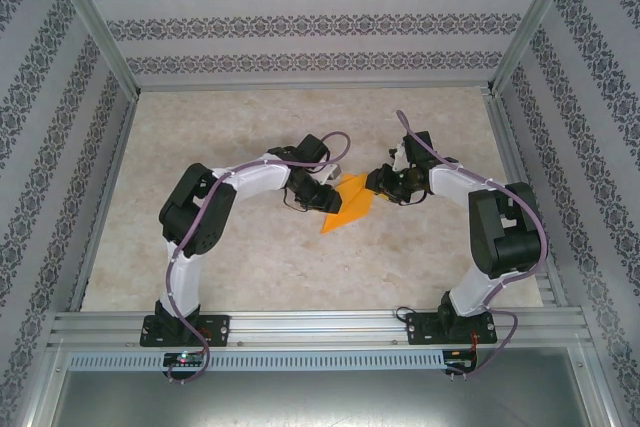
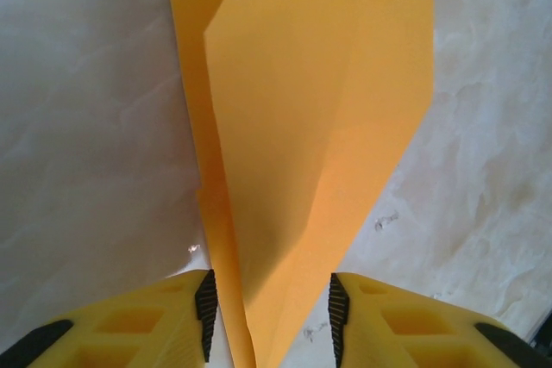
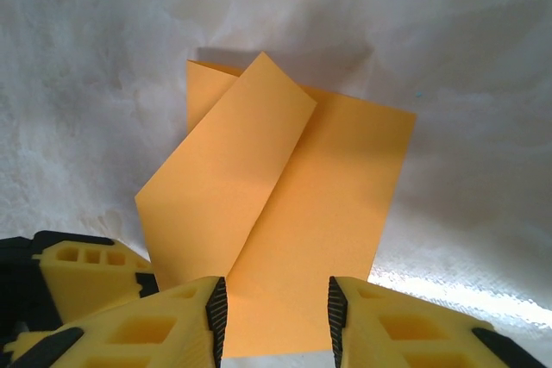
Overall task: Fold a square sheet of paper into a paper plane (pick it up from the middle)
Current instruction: Turn over the paper at the center of the table.
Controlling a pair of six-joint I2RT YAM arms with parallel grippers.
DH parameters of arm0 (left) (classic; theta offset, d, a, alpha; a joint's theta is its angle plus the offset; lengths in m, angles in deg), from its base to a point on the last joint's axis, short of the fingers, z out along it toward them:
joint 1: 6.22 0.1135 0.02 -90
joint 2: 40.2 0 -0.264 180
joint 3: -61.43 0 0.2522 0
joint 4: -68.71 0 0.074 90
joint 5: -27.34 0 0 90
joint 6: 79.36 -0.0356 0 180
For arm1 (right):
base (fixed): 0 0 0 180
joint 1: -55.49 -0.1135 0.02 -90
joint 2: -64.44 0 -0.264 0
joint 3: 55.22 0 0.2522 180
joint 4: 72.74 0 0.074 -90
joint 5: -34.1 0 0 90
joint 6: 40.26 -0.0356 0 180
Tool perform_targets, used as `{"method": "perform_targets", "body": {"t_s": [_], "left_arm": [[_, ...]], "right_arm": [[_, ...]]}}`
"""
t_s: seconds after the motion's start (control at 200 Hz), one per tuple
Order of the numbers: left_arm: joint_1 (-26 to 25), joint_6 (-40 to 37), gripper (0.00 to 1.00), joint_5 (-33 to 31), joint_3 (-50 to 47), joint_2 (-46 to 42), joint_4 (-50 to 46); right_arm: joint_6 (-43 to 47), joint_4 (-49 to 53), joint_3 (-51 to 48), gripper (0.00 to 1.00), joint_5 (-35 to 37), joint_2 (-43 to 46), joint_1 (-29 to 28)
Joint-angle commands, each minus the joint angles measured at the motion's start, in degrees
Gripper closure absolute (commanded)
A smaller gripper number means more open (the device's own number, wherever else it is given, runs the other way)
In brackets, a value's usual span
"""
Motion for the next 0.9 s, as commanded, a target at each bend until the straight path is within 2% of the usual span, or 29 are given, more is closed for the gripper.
{"method": "perform_targets", "body": {"t_s": [0.0,0.36,0.899], "left_arm": [[-0.3,-0.6,0.62,1.6,1.5,1.2,-0.7],[-0.3,-0.9,0.82,3.3,2.1,2.0,-0.7],[-0.4,-2.9,0.83,3.8,4.6,4.4,-3.6]], "right_arm": [[-0.8,-1.1,-1.0,0.62,-1.2,0.8,-0.5],[-0.9,-1.5,-1.2,0.61,-1.6,-0.2,-0.8],[-1.0,-2.1,-2.1,0.61,-2.5,-0.2,-0.8]]}}
